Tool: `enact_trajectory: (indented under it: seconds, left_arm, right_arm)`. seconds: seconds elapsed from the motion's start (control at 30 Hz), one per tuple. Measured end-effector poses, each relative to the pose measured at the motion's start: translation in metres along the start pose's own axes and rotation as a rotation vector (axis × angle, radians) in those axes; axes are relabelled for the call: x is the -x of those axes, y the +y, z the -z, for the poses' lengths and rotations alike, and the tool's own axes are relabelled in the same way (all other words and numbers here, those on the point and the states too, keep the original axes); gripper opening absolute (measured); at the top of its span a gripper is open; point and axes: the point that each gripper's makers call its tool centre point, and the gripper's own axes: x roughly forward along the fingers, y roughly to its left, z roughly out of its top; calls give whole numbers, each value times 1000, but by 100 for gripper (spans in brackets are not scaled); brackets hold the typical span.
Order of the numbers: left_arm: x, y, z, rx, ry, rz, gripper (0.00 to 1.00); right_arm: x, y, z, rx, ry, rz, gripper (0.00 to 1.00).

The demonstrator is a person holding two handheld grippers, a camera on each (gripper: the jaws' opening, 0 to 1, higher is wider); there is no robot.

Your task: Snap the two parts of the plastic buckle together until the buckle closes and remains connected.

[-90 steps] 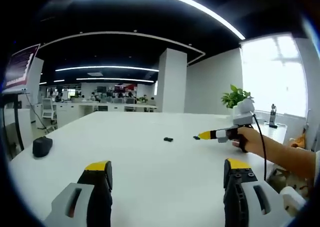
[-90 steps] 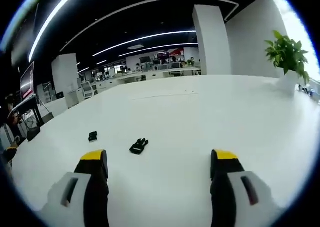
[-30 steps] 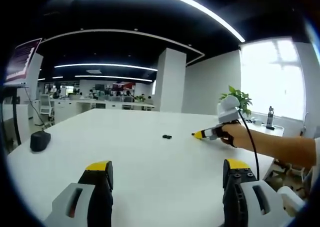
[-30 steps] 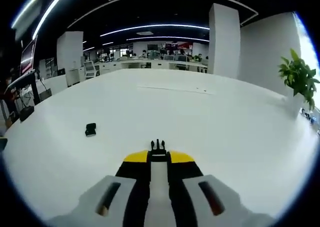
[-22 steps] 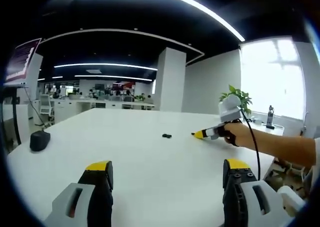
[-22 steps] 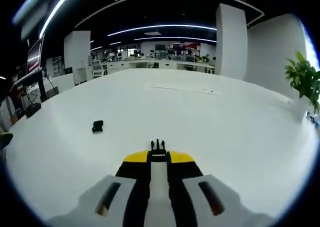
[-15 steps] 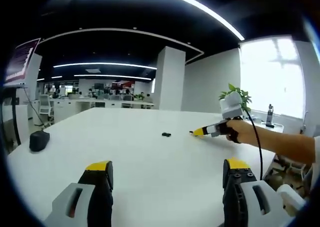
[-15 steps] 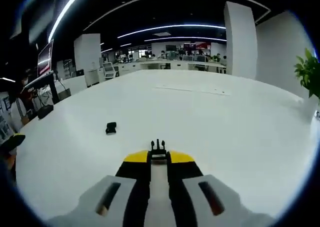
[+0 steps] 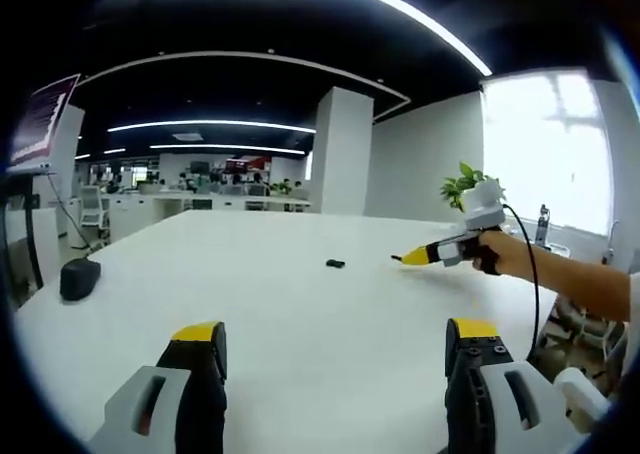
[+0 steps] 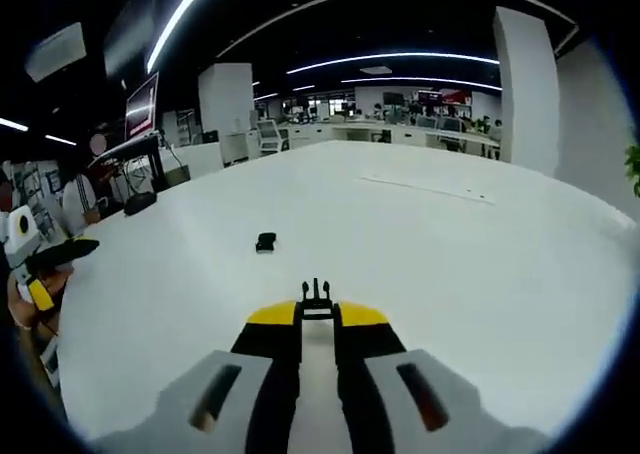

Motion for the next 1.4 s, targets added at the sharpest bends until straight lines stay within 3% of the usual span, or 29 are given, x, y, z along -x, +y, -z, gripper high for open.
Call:
enact_trajectory:
  seconds: [0.13,0.3,0.4,0.57,0.7,1.03,1.4]
  left_arm:
    - [1,-1,-2,-2,-7,0,92]
    - [-1,-2,-3,12,-15,4,92]
    - [-2,-3,-1,0,-1,6,92]
    - [-2,-4,-1,0,-6,7,92]
    - [-3,-7,0,-8,-1,15,92]
    - [-2,-9,0,-33,8,28,92]
    - [-2,-12,3,-53,25,48,92]
  right_arm:
    - [6,2,4,48,7,-35,11]
    - [6,-1,-5,99,-24,-99,11]
    - [5,4,-9,193,-36,-196,11]
    - [10,7,-6,215,-47,-282,12]
    - [12,6,-5,268,-47,-302,12]
    - [19,17,-10,295,-74,-393,11]
    - [21,29,-1,342,-13,-493,11]
